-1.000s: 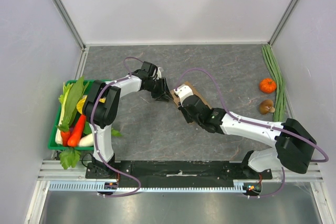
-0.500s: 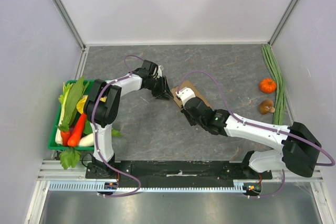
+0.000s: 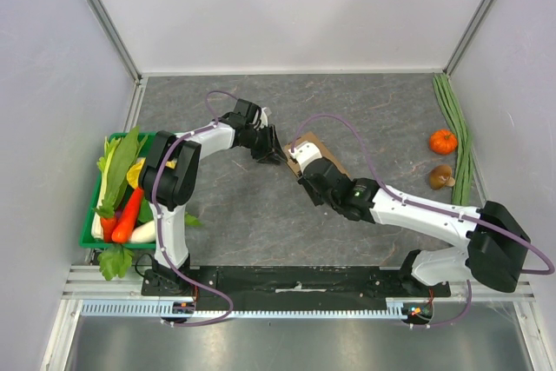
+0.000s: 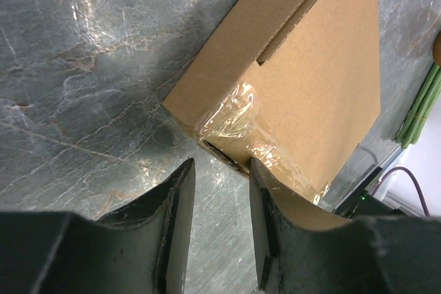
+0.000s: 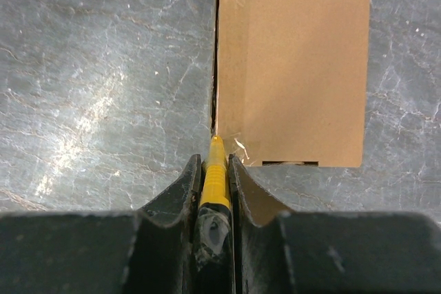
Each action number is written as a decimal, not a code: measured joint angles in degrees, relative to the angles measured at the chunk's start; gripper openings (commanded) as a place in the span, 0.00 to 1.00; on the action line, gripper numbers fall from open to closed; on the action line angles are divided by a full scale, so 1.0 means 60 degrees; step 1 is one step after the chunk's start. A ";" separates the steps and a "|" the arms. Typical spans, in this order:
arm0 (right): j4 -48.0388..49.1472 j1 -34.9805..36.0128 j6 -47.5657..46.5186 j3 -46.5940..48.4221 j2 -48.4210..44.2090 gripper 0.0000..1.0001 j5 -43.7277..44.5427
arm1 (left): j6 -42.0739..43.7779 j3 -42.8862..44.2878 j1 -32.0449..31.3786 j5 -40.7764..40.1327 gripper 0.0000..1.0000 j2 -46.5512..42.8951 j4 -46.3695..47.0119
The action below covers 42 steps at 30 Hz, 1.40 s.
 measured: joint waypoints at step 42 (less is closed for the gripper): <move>0.0984 0.0004 -0.0106 0.0474 0.1300 0.00 0.0302 | 0.0193 0.0000 0.0055 0.0007 0.47 0.0051 0.0178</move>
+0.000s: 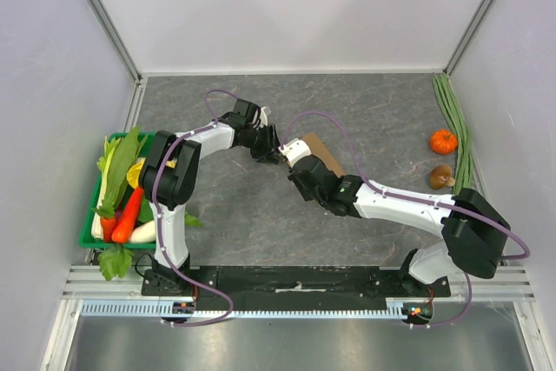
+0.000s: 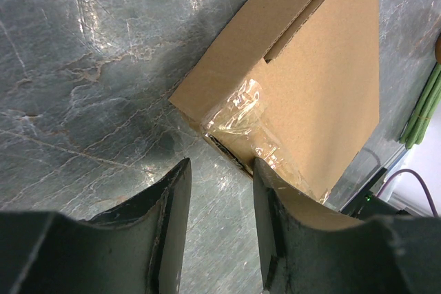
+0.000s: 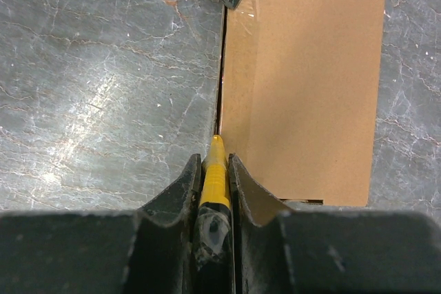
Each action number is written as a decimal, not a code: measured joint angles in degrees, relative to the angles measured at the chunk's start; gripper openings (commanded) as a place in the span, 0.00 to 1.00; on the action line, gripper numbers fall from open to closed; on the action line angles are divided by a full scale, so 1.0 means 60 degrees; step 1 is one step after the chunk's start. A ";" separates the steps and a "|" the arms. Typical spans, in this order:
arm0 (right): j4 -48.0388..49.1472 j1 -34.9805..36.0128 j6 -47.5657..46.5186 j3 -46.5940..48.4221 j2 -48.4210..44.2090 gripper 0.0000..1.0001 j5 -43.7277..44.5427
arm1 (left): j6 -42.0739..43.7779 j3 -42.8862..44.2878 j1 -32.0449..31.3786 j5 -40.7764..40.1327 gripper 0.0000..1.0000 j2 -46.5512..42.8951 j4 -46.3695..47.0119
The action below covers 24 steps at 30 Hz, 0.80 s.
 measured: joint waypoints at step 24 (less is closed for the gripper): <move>-0.1056 -0.0025 0.1096 -0.0561 -0.1115 0.00 -0.0146 | -0.0004 0.0193 -0.0011 0.0033 0.45 0.0142 -0.0095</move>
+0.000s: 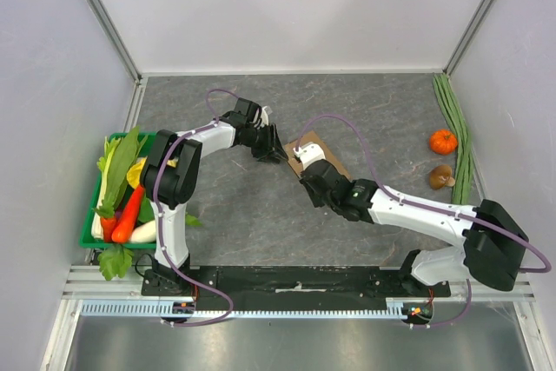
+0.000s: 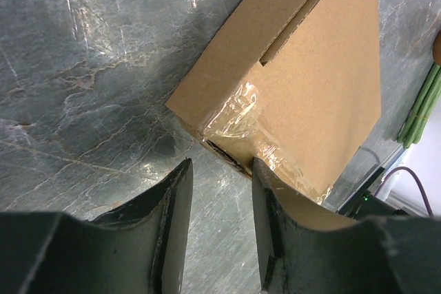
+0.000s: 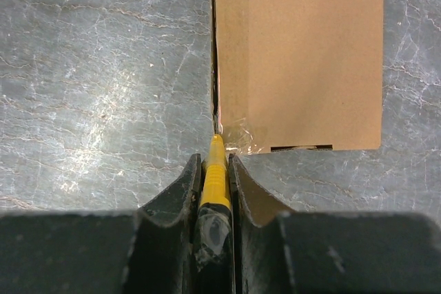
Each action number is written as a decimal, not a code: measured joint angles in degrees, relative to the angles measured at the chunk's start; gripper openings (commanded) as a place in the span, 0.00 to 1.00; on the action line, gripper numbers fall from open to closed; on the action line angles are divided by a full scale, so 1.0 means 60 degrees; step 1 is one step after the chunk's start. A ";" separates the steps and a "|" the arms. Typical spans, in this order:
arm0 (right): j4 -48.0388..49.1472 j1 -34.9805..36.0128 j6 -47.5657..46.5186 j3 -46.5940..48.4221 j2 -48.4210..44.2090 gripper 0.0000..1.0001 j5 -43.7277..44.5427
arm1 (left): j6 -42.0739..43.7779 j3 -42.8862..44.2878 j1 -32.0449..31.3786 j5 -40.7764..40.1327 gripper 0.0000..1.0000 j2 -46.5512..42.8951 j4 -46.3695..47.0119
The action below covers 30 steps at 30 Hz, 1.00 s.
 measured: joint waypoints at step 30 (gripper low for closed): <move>0.0630 0.0029 0.0521 0.0299 -0.1147 0.00 0.0725 | 0.0000 0.0007 0.0000 -0.0007 0.52 0.0011 0.0022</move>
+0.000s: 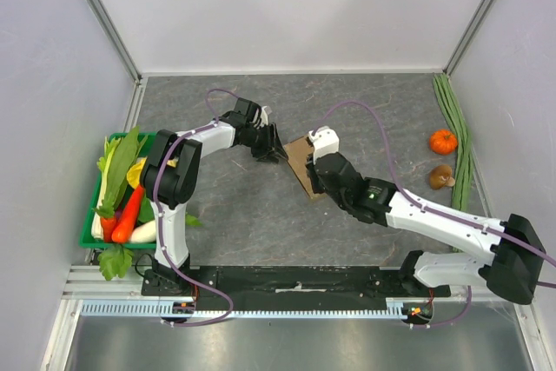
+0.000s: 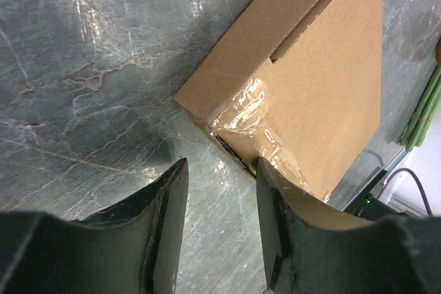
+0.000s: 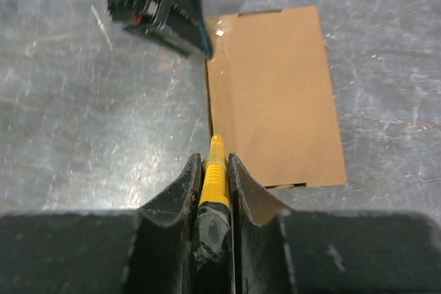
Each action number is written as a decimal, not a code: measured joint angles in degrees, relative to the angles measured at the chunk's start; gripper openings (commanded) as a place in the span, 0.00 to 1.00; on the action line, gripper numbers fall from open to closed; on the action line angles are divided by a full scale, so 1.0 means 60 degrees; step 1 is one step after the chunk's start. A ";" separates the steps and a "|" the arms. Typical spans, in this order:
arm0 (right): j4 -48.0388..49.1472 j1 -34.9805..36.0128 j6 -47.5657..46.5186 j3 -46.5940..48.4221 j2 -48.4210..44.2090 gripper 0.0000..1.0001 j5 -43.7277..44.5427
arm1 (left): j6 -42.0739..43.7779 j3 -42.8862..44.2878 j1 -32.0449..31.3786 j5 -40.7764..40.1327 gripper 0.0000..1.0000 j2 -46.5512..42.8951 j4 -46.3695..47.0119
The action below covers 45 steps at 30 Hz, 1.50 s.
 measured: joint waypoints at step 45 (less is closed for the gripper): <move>-0.0248 -0.1413 0.1920 -0.0685 0.1140 0.00 -0.1443 | -0.0707 -0.1242 0.0113 -0.0193 0.47 -0.0390 0.2371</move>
